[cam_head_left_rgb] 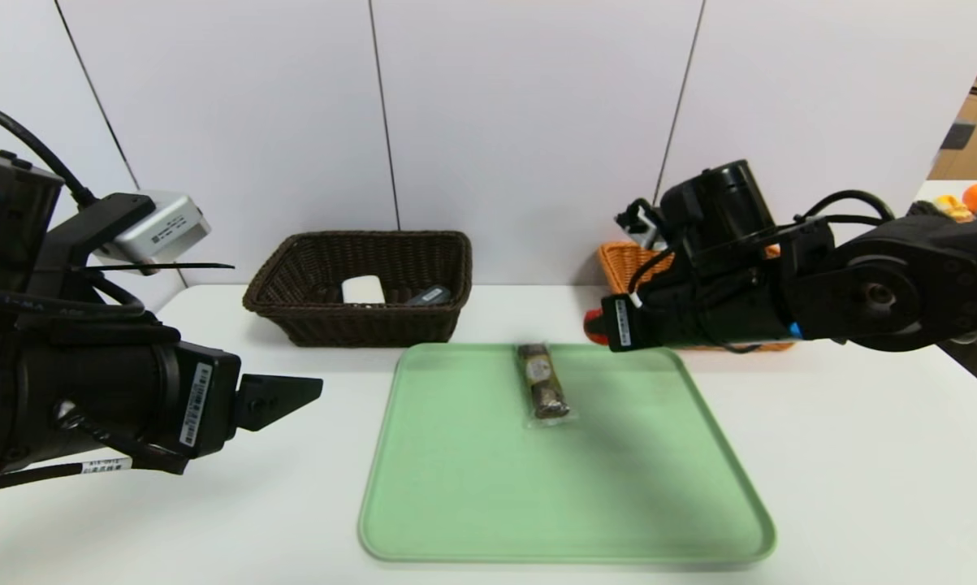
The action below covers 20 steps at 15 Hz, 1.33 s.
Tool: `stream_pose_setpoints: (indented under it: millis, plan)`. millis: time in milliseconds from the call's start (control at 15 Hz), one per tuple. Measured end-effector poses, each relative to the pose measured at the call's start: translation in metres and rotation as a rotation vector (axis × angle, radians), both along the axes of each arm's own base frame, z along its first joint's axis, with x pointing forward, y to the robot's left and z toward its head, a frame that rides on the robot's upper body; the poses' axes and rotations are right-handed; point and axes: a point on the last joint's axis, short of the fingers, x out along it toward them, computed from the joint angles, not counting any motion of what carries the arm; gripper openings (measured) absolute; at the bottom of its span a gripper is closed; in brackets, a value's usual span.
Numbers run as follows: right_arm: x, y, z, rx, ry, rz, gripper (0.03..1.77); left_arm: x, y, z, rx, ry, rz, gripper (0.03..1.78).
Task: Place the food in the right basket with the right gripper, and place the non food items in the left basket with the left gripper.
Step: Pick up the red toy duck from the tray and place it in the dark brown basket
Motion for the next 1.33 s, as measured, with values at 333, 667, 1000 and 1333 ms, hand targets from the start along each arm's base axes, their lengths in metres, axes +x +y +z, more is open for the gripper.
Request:
stream_pose_setpoints:
  millis: [333, 667, 1000, 1333]
  plan:
    - [-0.013, 0.021, 0.048, 0.067, -0.15, 0.121, 0.61, 0.001, 0.0, 0.002, -0.006, -0.019, -0.003, 1.69]
    - [0.007, 0.05, 0.061, 0.147, -0.194, 0.233, 0.59, 0.001, 0.0, 0.004, -0.016, -0.03, -0.002, 1.69]
    - [0.045, 0.084, 0.053, 0.202, -0.22, 0.327, 0.58, 0.001, -0.001, 0.004, -0.016, -0.031, -0.002, 1.69]
    - [0.068, 0.116, 0.021, 0.182, -0.223, 0.476, 0.57, 0.002, -0.001, 0.0, -0.01, -0.018, 0.0, 1.69]
